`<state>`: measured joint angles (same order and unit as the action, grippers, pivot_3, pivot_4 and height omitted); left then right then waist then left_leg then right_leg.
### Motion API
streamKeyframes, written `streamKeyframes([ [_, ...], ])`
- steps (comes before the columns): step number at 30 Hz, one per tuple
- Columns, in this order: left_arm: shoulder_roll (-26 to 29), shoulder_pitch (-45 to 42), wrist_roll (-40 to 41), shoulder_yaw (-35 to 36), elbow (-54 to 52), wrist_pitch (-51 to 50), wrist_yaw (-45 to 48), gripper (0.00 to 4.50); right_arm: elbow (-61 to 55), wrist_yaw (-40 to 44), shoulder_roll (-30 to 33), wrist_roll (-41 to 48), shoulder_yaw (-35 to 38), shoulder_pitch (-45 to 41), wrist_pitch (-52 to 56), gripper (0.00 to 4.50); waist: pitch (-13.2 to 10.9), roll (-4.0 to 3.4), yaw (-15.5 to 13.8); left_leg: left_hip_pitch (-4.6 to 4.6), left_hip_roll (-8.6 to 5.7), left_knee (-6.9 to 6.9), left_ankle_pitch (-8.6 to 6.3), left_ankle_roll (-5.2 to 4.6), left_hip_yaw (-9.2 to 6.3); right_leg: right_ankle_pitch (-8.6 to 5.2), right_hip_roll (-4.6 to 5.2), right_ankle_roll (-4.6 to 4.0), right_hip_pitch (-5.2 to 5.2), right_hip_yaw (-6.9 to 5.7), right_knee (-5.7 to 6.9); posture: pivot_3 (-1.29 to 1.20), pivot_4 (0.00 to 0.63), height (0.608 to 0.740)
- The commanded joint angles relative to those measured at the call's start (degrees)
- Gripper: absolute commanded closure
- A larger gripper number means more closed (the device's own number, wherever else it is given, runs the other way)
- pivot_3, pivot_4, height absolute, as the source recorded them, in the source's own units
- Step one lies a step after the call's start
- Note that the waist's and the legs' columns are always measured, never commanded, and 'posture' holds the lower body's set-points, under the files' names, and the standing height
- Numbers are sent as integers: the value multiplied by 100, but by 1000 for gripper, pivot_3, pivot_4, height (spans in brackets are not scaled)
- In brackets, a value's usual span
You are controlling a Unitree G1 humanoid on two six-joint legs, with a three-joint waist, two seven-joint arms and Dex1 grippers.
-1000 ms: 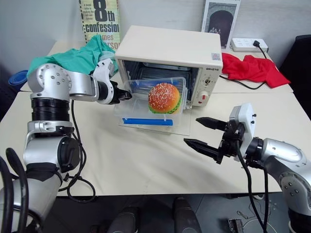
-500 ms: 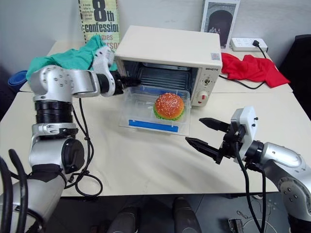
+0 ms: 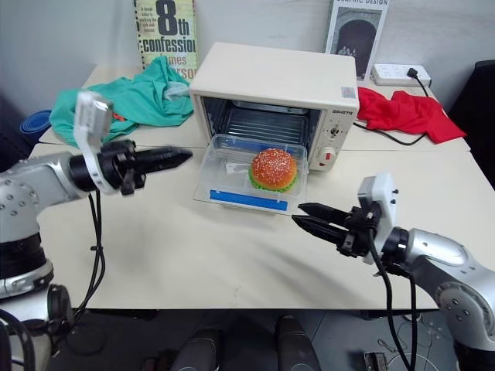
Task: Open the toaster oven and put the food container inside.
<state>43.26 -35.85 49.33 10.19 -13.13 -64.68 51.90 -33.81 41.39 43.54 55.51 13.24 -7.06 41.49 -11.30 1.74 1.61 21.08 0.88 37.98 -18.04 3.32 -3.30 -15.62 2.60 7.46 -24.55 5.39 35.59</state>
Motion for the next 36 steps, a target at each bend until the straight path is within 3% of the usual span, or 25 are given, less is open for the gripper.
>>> streamKeyframes([
  [1, 233, 357, -838, -876, -448, 1039, 381, 4500, 104, 17, -92, -508, -458, -175, -207, 4477, 0, -1, -2, 0, 1, -3, 0, 0, 0, -1, -2, -2, -1, 0, -1, 0, 150, 740],
  [5, -227, 275, -1832, -1644, 10, 1753, -237, 4500, 617, -278, -396, -1458, -1225, -650, -415, 4477, 0, 0, -3, 4, 1, -3, -1, -3, 0, -2, -3, -3, -4, 0, -2, 0, 150, 740],
  [11, -1262, -116, -2299, -1552, 533, 1992, -1245, 4500, 1614, -758, -1115, -2639, -1800, -1452, -930, 4477, 0, 0, -5, 18, 2, 1, 1, -13, -2, 2, -4, 3, -17, -1, 4, 0, 150, 740],
  [19, -2166, -782, -2988, -1386, 1579, 2543, -2385, 4500, 3105, -1332, -2007, -3591, -1749, -2454, -1718, 4477, 0, -1, 1, 14, 1, 1, 2, -12, 4, 3, 0, 4, -25, 0, 15, 0, 150, 740],
  [27, -2986, -1876, -3413, -1030, 3539, 3566, -3094, 4500, 4923, -1826, -2650, -4039, -1368, -3534, -2716, 4477, 1, -2, 1, 20, -1, -2, 5, -7, 6, 4, 3, 7, -33, -1, 15, 0, 150, 740],
  [31, -2989, -2006, -3346, -824, 3699, 3653, -2995, 4500, 4705, -1705, -2705, -3841, -1196, -3505, -2592, 4477, 1, -2, 25, 33, 0, -7, 9, 0, 16, 5, 4, 8, -55, 5, 37, 0, 150, 740],
  [36, -2034, -1296, -2573, -645, 1955, 2872, -1652, 4500, 2422, -1151, -2182, -2897, -1060, -2376, -1228, 4477, 2, -5, 73, 54, 7, -31, 14, 8, 24, 4, 0, 7, -94, 15, 47, 0, 150, 740],
])
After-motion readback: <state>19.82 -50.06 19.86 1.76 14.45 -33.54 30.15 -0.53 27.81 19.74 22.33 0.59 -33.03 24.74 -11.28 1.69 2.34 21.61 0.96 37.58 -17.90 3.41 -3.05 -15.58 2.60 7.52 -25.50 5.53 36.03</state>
